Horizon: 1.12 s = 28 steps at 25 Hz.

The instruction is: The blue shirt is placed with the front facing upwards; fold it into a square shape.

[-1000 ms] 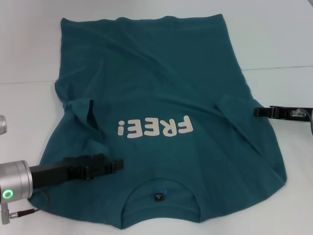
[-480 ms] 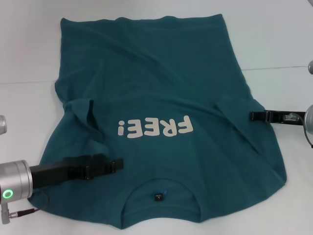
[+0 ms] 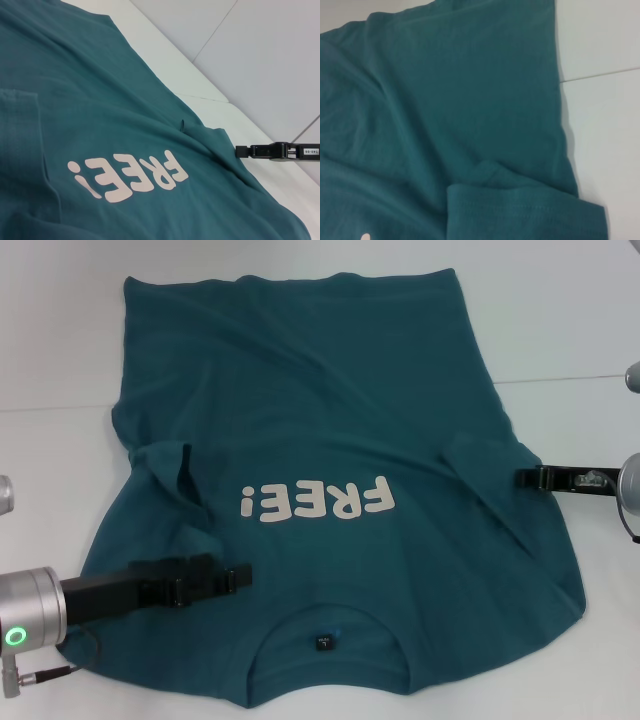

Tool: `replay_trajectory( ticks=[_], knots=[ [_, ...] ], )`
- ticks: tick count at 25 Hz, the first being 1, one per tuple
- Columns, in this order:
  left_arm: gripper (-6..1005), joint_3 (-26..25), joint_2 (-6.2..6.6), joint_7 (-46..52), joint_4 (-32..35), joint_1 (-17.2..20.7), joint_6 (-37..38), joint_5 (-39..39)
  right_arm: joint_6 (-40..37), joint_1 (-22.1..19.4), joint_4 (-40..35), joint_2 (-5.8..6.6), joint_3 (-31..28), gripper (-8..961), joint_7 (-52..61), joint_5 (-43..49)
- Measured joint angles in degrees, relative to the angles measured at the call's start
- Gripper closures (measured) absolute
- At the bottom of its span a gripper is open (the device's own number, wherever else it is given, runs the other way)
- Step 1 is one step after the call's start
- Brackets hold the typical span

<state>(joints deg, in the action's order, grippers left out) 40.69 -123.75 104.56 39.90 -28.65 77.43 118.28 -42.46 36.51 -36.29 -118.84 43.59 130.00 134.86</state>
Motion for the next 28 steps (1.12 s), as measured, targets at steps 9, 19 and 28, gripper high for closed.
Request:
replay_trajectory(
  ticks=[9,19,28],
  knots=[
    [122,0.0,0.0,-0.13,0.0,0.0,0.0,0.0,-0.05,0.54,0.61,0.01,0.0,889,-0.68,0.03],
    [121,0.0,0.0,-0.23,0.0,0.0,0.01,0.01,-0.79,0.25,0.26,0.11,-0.52,899,-0.32,-0.62],
    [121,0.0,0.0,-0.09,0.0,-0.1,0.01,0.01,-10.03,-2.95,-2.36,1.46,-0.61,830,-1.33,-2.72]
  ],
)
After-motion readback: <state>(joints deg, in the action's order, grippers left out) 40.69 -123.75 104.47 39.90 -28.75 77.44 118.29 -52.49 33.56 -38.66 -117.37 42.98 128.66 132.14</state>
